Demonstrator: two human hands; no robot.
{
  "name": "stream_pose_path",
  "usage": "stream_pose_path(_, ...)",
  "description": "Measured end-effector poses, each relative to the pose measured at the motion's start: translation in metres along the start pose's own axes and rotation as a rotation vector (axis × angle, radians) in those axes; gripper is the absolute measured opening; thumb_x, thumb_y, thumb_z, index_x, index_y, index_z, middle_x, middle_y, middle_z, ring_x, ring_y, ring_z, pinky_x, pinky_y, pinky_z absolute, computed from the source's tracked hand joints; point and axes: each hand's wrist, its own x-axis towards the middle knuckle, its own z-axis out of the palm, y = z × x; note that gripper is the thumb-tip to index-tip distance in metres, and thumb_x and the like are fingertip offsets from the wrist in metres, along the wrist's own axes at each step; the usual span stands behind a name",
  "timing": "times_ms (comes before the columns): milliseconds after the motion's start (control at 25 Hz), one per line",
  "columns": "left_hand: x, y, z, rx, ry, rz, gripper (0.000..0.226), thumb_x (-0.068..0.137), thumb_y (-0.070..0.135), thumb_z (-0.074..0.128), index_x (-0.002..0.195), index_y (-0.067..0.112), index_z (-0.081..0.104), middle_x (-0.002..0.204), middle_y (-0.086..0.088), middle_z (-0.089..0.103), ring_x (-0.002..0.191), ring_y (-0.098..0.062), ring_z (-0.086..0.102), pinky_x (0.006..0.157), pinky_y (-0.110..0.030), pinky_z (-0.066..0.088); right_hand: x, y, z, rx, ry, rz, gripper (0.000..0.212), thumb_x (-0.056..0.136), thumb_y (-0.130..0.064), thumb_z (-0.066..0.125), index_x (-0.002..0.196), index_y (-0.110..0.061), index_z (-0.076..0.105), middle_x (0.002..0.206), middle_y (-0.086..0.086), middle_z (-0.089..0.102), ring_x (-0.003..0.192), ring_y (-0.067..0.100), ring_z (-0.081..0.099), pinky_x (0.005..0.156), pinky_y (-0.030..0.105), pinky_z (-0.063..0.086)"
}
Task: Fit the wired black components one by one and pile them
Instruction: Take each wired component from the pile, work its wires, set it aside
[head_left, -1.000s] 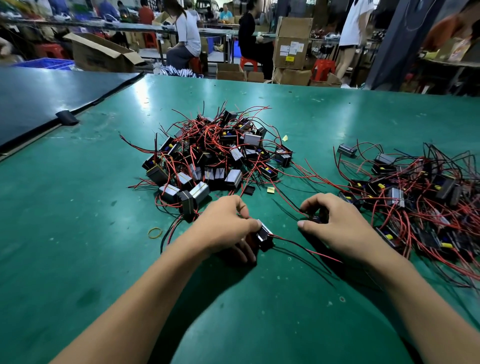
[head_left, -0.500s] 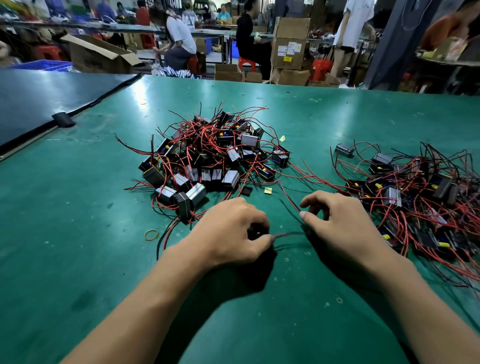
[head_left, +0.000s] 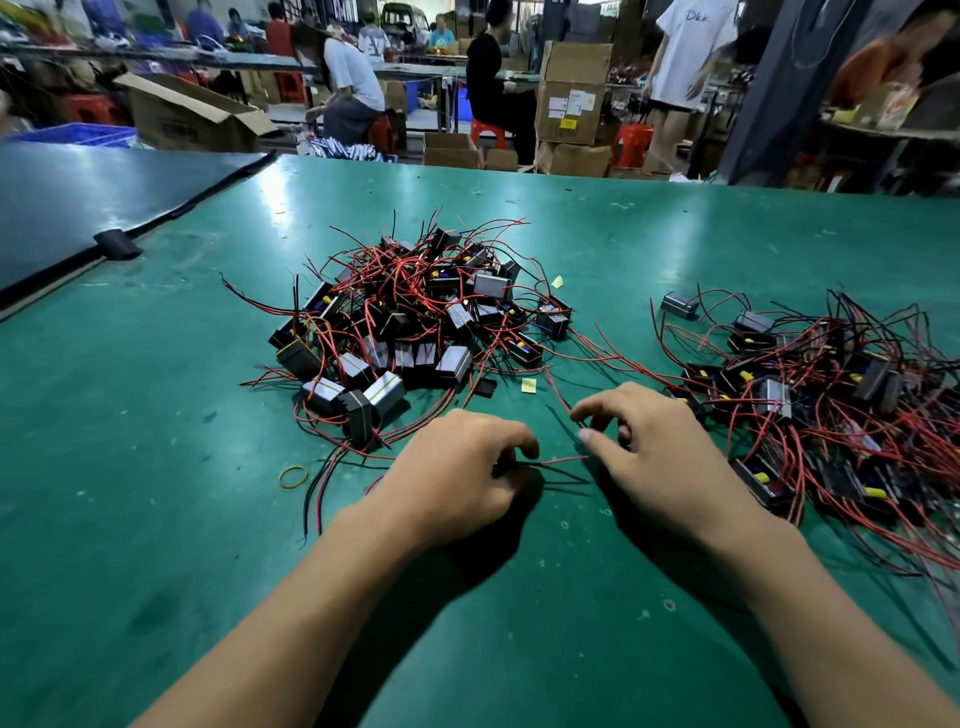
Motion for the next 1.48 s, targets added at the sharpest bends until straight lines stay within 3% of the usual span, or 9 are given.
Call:
stream_pose_path(120,0.000,-0.008,0.000,-0.082,0.135,-0.004,0.009,0.086,0.019,0.070,0.094,0.017,0.074,0.084,0.004,0.071,0.073,-0.010,0.060,0.071,-0.027,0.049,-0.002,-0.004,0.000,-0.099,0.010,0.000,0.022,0.089,-0.032,0.072,0.110,-0.028,0.071,0.099,-0.010,0.065,0.095,0.012,0.055,0.088,0.036,0.046)
stream_pose_path(240,-0.001,-0.010,0.000,-0.175,0.246,-0.096,0.013,0.087,0.025,0.072,0.099,0.022,0.075,0.081,0.011,0.070,0.055,0.003,0.051,0.064,-0.020,0.045,-0.004,-0.008,0.001,-0.158,0.080,0.019,0.021,0.088,-0.031,0.071,0.109,-0.028,0.070,0.096,-0.010,0.068,0.099,0.016,0.060,0.079,0.029,0.043)
stream_pose_path(360,-0.001,-0.009,0.002,-0.247,0.309,-0.144,0.018,0.087,0.025,0.072,0.104,0.023,0.076,0.081,0.012,0.071,0.046,0.000,0.050,0.059,-0.018,0.047,-0.005,-0.008,0.000,-0.147,0.112,0.047,0.021,0.090,-0.029,0.068,0.110,-0.028,0.070,0.094,-0.012,0.070,0.093,0.016,0.063,0.073,0.027,0.042)
stream_pose_path(640,0.002,-0.007,-0.001,-0.480,0.328,-0.302,0.006,0.088,0.008,0.068,0.093,0.012,0.067,0.083,0.001,0.072,0.072,-0.016,0.070,0.070,-0.025,0.057,-0.002,-0.008,0.007,0.053,0.105,0.076,0.011,0.091,-0.021,0.065,0.097,-0.030,0.067,0.092,-0.015,0.064,0.075,0.005,0.054,0.076,0.030,0.048)
stream_pose_path(800,0.002,-0.004,-0.006,-0.609,0.119,-0.341,0.017,0.088,0.015,0.070,0.091,0.011,0.053,0.086,-0.007,0.073,0.075,-0.021,0.070,0.075,-0.035,0.057,-0.001,-0.008,0.007,0.260,0.126,0.184,0.018,0.089,-0.014,0.067,0.084,-0.031,0.062,0.070,-0.017,0.065,0.052,0.005,0.050,0.054,0.013,0.040)
stream_pose_path(960,0.001,-0.001,-0.005,-0.565,-0.054,-0.302,0.024,0.078,0.024,0.081,0.092,0.022,0.062,0.078,0.001,0.074,0.060,-0.012,0.060,0.063,-0.027,0.050,-0.002,-0.014,0.009,0.292,0.128,0.154,0.022,0.089,-0.005,0.067,0.087,-0.026,0.063,0.075,-0.015,0.068,0.065,0.005,0.057,0.064,0.006,0.041)
stream_pose_path(1120,0.002,-0.004,-0.006,-0.515,0.078,-0.267,0.010,0.085,0.021,0.075,0.093,0.026,0.071,0.075,0.006,0.072,0.060,-0.009,0.058,0.060,-0.022,0.049,-0.002,-0.015,0.007,0.373,0.103,0.160,0.012,0.092,-0.015,0.067,0.092,-0.027,0.066,0.080,-0.011,0.070,0.062,0.005,0.057,0.062,0.008,0.043)
stream_pose_path(1320,0.003,-0.002,-0.010,-0.750,0.201,-0.327,0.005,0.088,0.020,0.071,0.088,0.015,0.071,0.072,-0.004,0.068,0.060,-0.009,0.061,0.060,-0.017,0.051,-0.003,-0.020,0.002,0.493,0.073,0.161,0.008,0.093,-0.032,0.068,0.088,-0.027,0.070,0.074,-0.004,0.071,0.066,0.014,0.060,0.063,0.024,0.047)
stream_pose_path(1480,0.003,-0.001,-0.011,-0.699,0.199,-0.300,0.006,0.082,0.016,0.078,0.085,0.013,0.073,0.073,-0.004,0.072,0.058,-0.016,0.067,0.063,-0.025,0.054,-0.004,-0.025,-0.003,0.608,0.087,0.122,0.005,0.090,-0.029,0.072,0.087,-0.024,0.072,0.063,-0.012,0.063,0.055,0.004,0.049,0.054,0.016,0.041)
